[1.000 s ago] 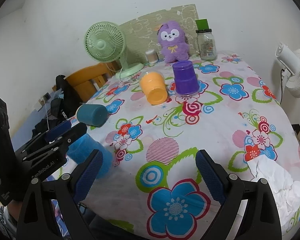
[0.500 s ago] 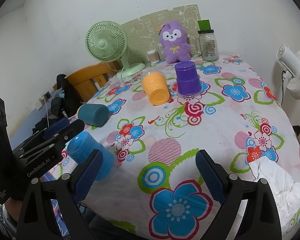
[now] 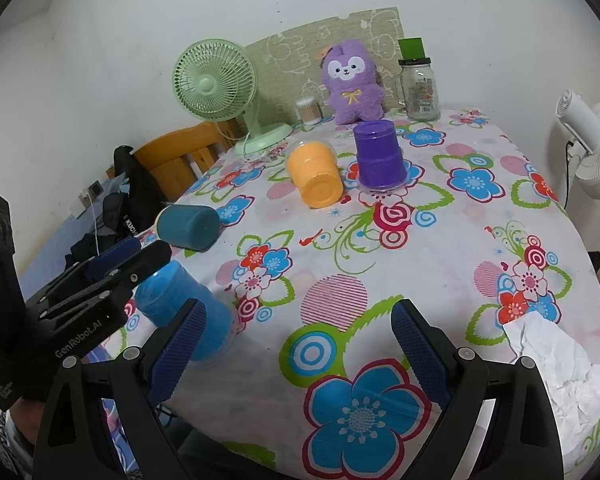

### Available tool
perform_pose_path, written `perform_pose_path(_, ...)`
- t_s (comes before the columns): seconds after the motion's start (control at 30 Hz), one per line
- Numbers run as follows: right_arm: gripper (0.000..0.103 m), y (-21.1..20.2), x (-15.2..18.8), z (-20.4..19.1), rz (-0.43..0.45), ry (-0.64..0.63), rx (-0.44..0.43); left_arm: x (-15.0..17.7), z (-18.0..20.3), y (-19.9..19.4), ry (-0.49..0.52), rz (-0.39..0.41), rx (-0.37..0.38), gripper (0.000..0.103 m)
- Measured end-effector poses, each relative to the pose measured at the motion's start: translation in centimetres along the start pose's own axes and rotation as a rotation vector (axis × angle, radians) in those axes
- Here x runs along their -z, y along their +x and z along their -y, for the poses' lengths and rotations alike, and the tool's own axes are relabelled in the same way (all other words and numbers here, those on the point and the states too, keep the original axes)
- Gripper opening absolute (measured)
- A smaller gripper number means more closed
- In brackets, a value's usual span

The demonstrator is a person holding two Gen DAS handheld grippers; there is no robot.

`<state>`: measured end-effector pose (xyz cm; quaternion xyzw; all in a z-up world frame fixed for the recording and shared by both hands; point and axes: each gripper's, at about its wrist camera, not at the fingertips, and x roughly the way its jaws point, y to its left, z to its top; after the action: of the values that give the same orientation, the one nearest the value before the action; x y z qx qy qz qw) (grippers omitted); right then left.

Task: Flip cup upside down
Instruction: 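Lower the inverted blue cup onto the table with the left tool and open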

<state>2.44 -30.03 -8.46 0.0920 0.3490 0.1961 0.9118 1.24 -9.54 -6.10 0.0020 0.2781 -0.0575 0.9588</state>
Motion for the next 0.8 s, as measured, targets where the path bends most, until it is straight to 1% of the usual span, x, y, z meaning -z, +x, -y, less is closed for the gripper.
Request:
perform_pose_path(0.1, 0.095, 0.0, 0.0, 0.0, -0.001, 0.001, 0.003, 0.3, 0.1, 0.2, 0.002, -0.013, 0.002, 0.055)
perform_pose_path(0.17, 0.095, 0.0, 0.1, 0.1, 0.0, 0.003, 0.005, 0.4, 0.2, 0.3, 0.006, -0.021, 0.002, 0.058)
perform_pose_path(0.23, 0.095, 0.0, 0.1, 0.2, -0.001, 0.005, 0.006, 0.6, 0.2, 0.5, 0.007, -0.03, 0.01, 0.076)
perform_pose_path(0.3, 0.095, 0.0, 0.2, 0.3, -0.001, 0.006, 0.007, 0.8, 0.2, 0.6, 0.007, -0.035, 0.013, 0.08)
perform_pose_path(0.33, 0.095, 0.0, 0.2, 0.4, -0.002, 0.007, 0.007, 0.8, 0.2, 0.7, 0.007, -0.037, 0.013, 0.08)
perform_pose_path(0.47, 0.095, 0.0, 0.3, 0.6, -0.003, 0.011, 0.007, 1.1, 0.3, 1.5, 0.017, -0.058, 0.005, 0.079)
perform_pose_path(0.5, 0.095, 0.0, 0.3, 0.6, -0.003, 0.011, 0.008, 1.3, 0.4, 1.8, 0.019, -0.067, 0.005, 0.071)
perform_pose_path(0.53, 0.095, 0.0, 0.3, 0.6, -0.003, 0.011, 0.009, 1.4, 0.4, 2.2, 0.021, -0.085, 0.013, 0.06)
perform_pose_path(0.57, 0.095, 0.0, 0.3, 0.7, -0.004, 0.012, 0.01, 1.5, 0.4, 2.4, 0.02, -0.1, 0.021, 0.057)
perform_pose_path(0.63, 0.095, 0.0, 0.3, 0.8, -0.003, 0.015, 0.012, 1.6, 0.4, 2.7, 0.017, -0.11, 0.02, 0.055)
perform_pose_path(0.8, 0.095, 0.0, 0.3, 1.0, 0.0, 0.018, 0.012, 1.1, 0.1, 2.0, 0.007, -0.084, 0.017, 0.055)
